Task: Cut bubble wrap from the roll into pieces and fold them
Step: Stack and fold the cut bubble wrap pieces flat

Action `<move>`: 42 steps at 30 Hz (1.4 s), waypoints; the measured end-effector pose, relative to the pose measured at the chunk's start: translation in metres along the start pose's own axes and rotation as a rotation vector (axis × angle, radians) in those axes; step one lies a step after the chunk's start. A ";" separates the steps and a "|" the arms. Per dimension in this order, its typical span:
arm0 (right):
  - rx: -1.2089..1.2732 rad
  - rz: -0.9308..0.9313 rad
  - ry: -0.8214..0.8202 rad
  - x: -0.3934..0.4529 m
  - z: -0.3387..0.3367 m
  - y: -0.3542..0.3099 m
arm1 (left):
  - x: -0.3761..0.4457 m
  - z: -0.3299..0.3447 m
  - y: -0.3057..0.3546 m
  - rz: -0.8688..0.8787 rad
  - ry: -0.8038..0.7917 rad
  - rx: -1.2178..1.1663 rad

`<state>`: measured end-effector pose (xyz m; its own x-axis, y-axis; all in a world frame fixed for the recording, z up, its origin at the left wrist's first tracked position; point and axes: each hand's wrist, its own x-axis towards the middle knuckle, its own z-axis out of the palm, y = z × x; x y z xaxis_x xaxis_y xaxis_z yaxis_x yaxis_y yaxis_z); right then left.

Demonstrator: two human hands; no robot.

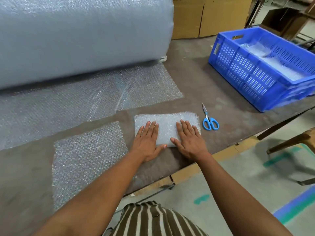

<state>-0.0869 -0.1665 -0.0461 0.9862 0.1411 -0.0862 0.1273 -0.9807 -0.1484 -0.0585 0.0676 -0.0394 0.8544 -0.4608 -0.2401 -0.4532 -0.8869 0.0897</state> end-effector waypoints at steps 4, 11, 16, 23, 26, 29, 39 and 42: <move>0.006 0.000 0.033 0.001 0.000 -0.003 | -0.004 0.002 -0.001 -0.001 0.050 -0.028; 0.096 -0.336 0.197 0.004 -0.007 -0.064 | -0.050 -0.009 -0.029 -0.097 0.258 -0.119; 0.239 -0.536 0.087 -0.003 0.001 -0.130 | -0.115 -0.004 -0.076 -0.215 0.238 -0.150; 0.145 -0.780 -0.135 -0.022 0.037 -0.184 | -0.231 0.038 -0.123 -0.373 0.018 -0.058; 0.122 -0.814 -0.160 -0.034 0.045 -0.187 | -0.268 0.058 -0.125 -0.352 0.002 -0.108; 0.098 -0.843 -0.169 -0.046 0.048 -0.188 | -0.290 0.063 -0.119 -0.329 0.003 -0.073; 0.299 -0.897 0.039 -0.073 0.069 -0.182 | -0.346 0.096 -0.139 -0.209 0.287 -0.176; 0.518 -0.761 0.044 -0.075 0.069 -0.183 | -0.356 0.087 -0.146 -0.177 0.444 -0.240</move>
<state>-0.1912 0.0120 -0.0805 0.6608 0.7073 0.2511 0.6901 -0.4410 -0.5737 -0.3192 0.3641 -0.0513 0.9613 -0.2271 0.1559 -0.2663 -0.9107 0.3159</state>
